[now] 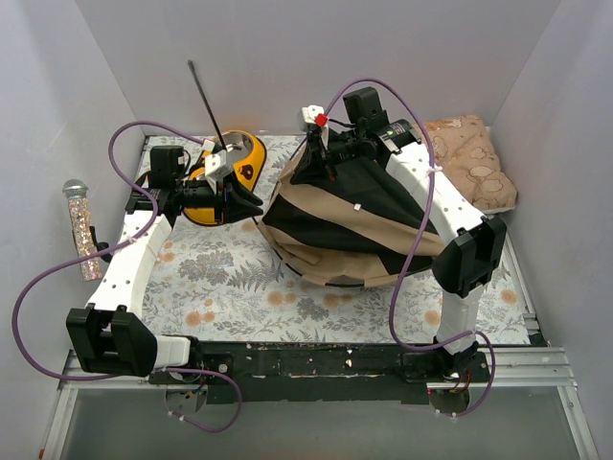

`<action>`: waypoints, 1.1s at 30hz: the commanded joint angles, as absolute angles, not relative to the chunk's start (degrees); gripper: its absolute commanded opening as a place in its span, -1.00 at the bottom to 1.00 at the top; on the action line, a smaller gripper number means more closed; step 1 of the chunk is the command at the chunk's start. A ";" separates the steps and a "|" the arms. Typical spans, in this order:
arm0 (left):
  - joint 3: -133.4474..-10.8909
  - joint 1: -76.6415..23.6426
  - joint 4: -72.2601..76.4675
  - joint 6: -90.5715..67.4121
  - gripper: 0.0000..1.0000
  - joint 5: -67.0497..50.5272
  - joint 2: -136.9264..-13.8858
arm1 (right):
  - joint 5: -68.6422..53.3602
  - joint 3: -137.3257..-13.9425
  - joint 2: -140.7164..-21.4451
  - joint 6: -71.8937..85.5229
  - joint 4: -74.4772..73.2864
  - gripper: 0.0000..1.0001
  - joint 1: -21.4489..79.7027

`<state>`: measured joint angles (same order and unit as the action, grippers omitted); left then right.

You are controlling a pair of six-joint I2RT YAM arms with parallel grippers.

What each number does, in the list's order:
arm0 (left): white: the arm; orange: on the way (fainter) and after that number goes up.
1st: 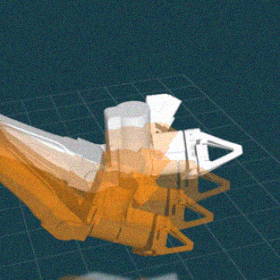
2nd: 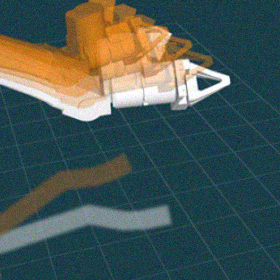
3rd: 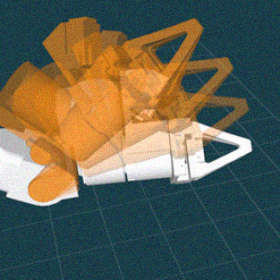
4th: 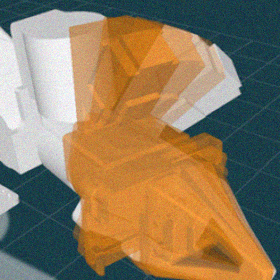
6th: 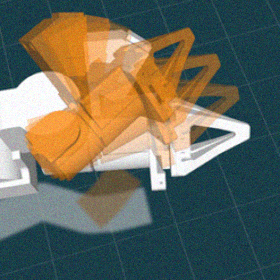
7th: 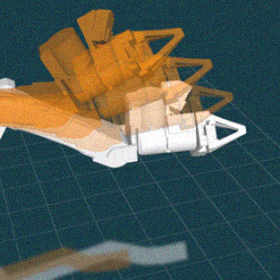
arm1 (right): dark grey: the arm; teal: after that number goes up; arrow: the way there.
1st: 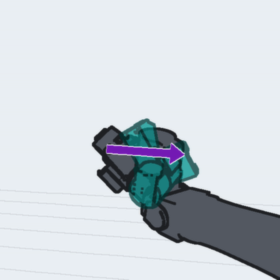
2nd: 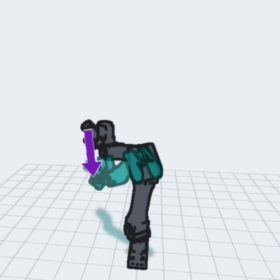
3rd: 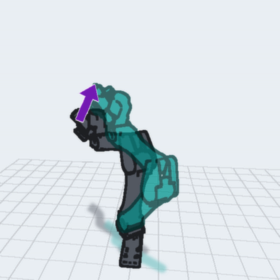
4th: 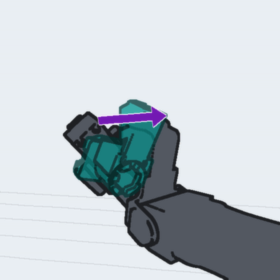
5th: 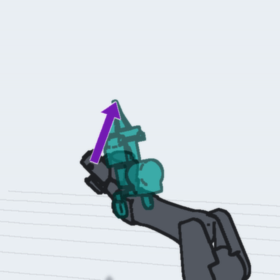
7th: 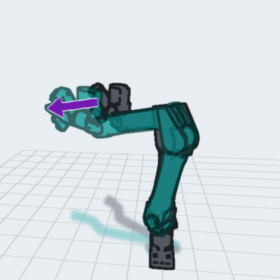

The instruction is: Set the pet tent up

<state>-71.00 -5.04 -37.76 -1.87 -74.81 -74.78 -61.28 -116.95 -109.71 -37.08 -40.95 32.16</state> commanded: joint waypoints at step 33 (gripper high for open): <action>-85.43 18.46 24.86 -85.16 0.36 -42.28 -68.55 | -44.56 -101.95 -96.06 -11.34 -14.68 -0.97 30.06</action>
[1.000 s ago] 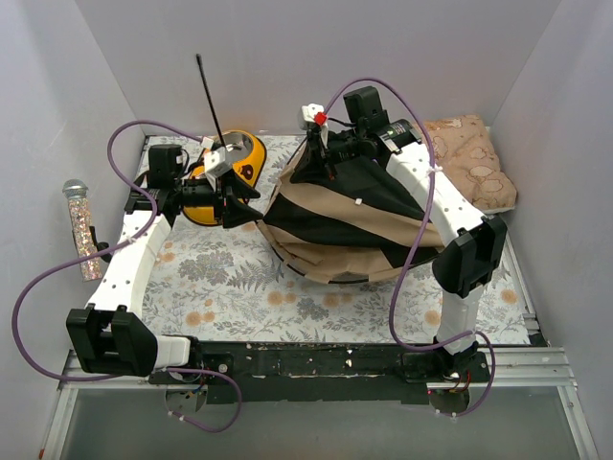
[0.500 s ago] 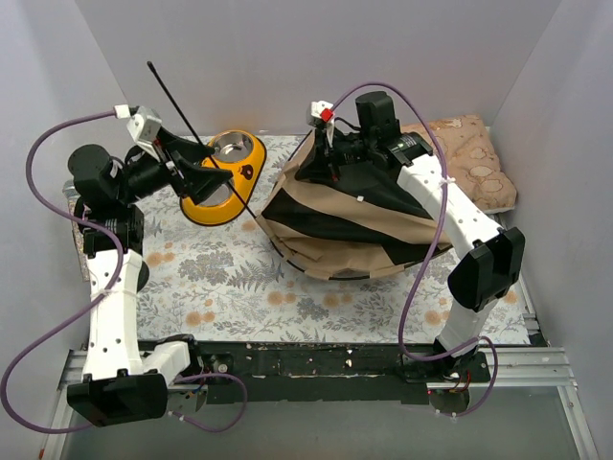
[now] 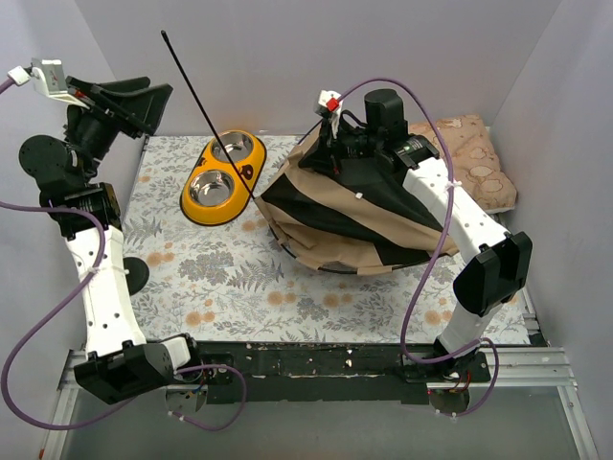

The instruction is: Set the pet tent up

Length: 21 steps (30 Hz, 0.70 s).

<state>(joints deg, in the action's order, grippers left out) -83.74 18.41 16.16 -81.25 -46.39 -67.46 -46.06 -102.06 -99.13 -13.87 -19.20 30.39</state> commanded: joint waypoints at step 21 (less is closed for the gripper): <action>-94.83 5.27 18.11 -67.33 -0.21 -27.08 -75.58 | -42.54 -99.67 -95.27 -10.20 -12.75 -0.97 31.03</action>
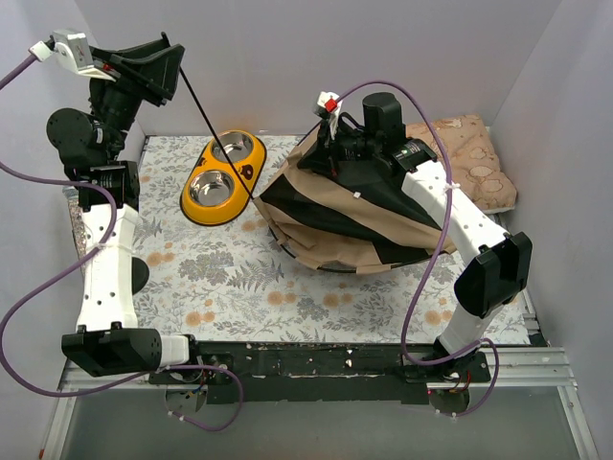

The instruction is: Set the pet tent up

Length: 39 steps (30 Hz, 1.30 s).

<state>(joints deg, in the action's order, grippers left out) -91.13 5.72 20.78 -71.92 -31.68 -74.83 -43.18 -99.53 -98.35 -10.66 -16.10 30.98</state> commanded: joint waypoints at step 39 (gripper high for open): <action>-91.58 -6.32 -22.22 -27.87 -1.00 -52.82 -77.69 | -42.63 -109.42 -97.38 11.24 -0.62 -0.97 32.78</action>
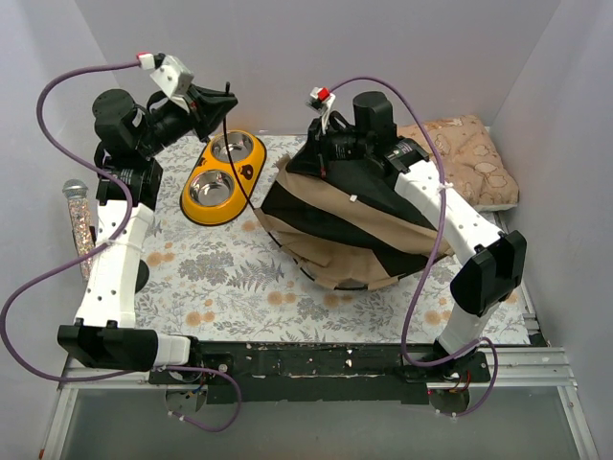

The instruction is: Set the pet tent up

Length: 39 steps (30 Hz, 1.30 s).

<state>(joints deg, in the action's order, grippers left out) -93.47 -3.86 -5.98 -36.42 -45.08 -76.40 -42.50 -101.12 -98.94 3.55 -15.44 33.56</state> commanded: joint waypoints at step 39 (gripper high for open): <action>-90.35 -10.55 -55.36 -13.63 -1.00 -57.31 -83.23 | -48.78 -102.04 -91.32 13.80 14.15 -0.97 30.24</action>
<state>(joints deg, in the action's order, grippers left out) -92.88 -10.52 -39.09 -14.15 -59.18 -80.60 -49.69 -100.38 -97.67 13.91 1.65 33.06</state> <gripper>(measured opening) 0.062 0.044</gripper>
